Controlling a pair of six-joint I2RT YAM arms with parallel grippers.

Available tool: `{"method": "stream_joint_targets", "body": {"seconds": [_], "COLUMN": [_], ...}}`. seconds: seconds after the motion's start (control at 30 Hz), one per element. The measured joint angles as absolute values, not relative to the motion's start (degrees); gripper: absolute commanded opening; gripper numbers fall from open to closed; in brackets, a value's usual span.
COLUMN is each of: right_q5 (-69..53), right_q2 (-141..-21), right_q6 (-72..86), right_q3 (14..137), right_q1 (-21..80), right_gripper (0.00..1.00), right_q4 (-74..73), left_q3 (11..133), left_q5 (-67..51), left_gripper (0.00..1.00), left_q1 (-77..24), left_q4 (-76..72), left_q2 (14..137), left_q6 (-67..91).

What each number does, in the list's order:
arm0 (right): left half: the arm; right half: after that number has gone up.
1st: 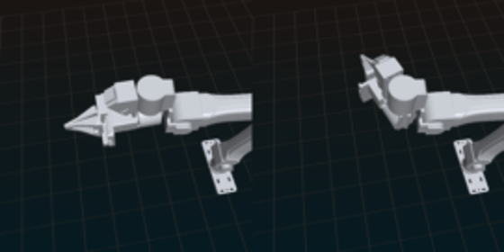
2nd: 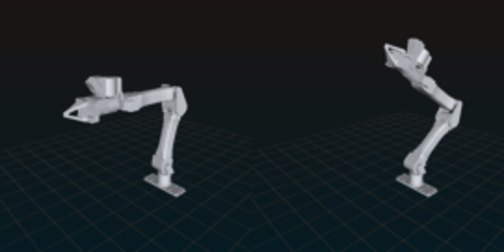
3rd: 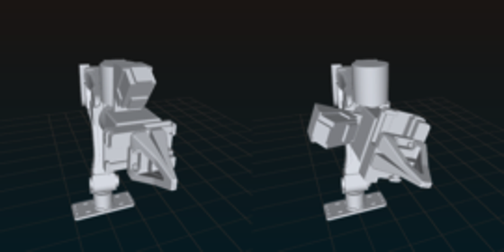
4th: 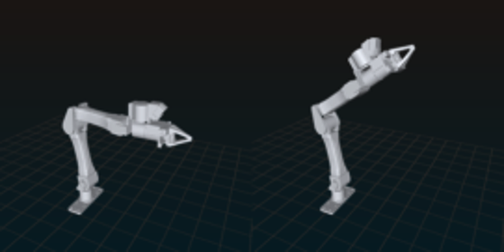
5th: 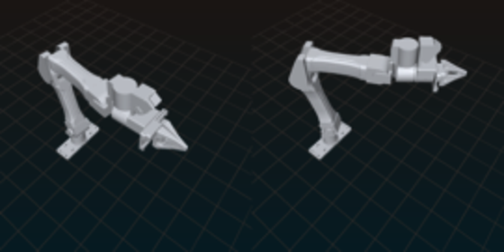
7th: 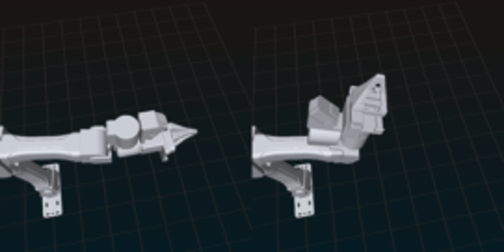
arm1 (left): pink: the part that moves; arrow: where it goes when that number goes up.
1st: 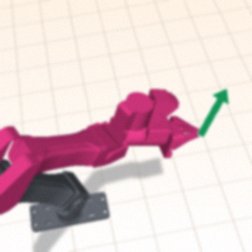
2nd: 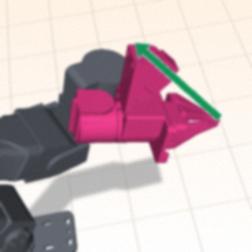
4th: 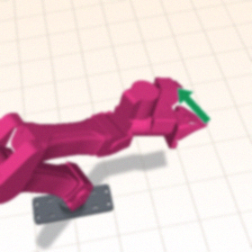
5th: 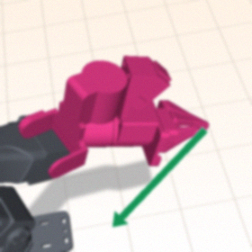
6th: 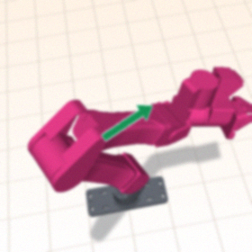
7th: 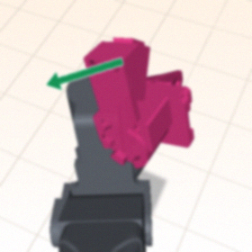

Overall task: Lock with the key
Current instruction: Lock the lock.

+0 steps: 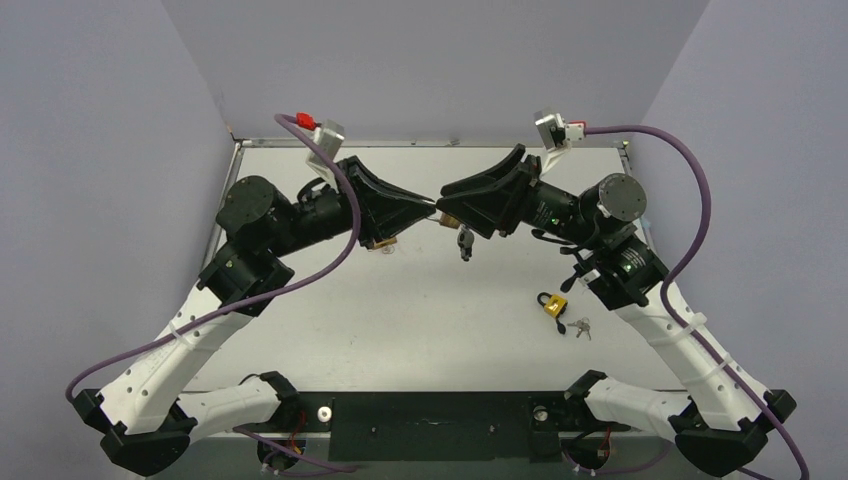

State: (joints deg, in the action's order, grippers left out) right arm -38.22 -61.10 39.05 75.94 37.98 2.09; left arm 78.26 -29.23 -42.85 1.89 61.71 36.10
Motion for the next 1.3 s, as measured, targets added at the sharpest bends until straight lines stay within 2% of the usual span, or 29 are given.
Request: {"method": "stream_joint_targets", "body": {"seconds": [0.07,0.3,0.57,0.8,1.03,1.3], "right_q5": [-36.34,-34.39,-36.80,-36.10,-34.02,-32.73], "right_q2": [-61.65,-56.97,-52.71,-53.41,-56.25,-56.62], "right_q6": [38.24,36.71,35.92,32.53,26.79,25.12], "right_q3": [74.76,63.61,58.02,57.45,59.86,60.10], "right_q1": [37.78,31.48,28.45,31.79,38.72,39.16], "right_gripper": [0.67,0.72,0.66,0.63,0.50,0.26], "right_q4": [3.01,2.92,4.73,4.32,-1.43,-3.16], "left_q3": [76.23,72.97,74.26,76.23,76.55,76.82], "left_q5": [-32.01,-35.77,-40.69,-42.78,-43.11,-43.24], "left_gripper": [0.00,0.00,0.00,0.00,0.00,0.00], "left_q1": [-41.52,-31.35,-31.14,-30.74,-30.50,-29.87], "left_q4": [3.88,10.61,11.27,11.42,11.44,11.49], "left_q2": [61.67,63.88,63.57,63.57,63.66,63.79], "left_q6": [37.12,39.77,39.70,39.86,40.07,40.27]}}
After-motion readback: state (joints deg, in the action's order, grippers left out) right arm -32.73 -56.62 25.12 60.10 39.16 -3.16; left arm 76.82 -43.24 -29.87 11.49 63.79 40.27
